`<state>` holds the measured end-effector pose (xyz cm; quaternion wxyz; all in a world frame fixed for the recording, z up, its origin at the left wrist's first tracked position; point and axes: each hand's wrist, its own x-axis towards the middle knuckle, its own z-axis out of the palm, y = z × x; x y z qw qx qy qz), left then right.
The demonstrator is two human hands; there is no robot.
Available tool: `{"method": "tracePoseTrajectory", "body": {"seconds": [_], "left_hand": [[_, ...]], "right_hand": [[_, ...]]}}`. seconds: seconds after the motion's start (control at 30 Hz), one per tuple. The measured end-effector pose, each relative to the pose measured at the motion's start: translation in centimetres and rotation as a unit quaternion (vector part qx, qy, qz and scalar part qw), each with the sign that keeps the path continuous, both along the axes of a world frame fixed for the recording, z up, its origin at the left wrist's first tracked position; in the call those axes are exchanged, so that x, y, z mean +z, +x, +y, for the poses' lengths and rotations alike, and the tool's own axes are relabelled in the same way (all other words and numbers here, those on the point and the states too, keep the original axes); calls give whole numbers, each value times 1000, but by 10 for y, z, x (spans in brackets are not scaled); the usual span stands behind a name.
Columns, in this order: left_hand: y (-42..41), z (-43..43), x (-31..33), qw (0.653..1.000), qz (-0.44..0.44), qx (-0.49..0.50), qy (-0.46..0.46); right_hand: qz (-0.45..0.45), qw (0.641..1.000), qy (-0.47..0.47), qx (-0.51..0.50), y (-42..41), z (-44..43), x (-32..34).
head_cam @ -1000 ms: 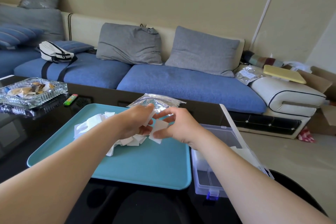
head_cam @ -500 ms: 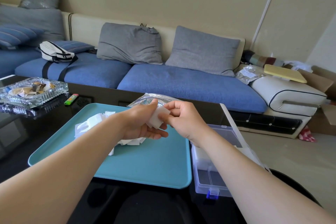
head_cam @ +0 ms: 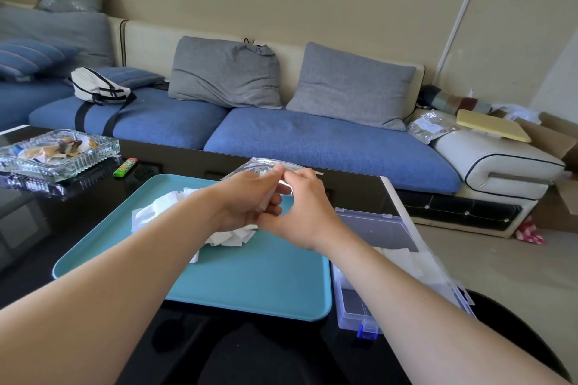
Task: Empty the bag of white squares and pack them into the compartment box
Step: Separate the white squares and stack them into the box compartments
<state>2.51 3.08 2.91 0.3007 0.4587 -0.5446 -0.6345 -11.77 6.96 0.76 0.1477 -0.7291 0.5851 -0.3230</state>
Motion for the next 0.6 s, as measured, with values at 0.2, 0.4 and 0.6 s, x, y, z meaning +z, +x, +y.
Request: {"method": "tracePoseTrajectory", "body": {"seconds": [0.2, 0.4, 0.6], "left_hand": [[16, 1, 0, 999, -15, -47, 12], [26, -16, -5, 984, -94, 144, -54], [44, -26, -8, 971, -133, 179, -87]], "right_hand": [[-14, 993, -100, -56, 10, -3, -3], [-61, 996, 29, -62, 18, -10, -8], [181, 978, 104, 16, 27, -23, -40]]}}
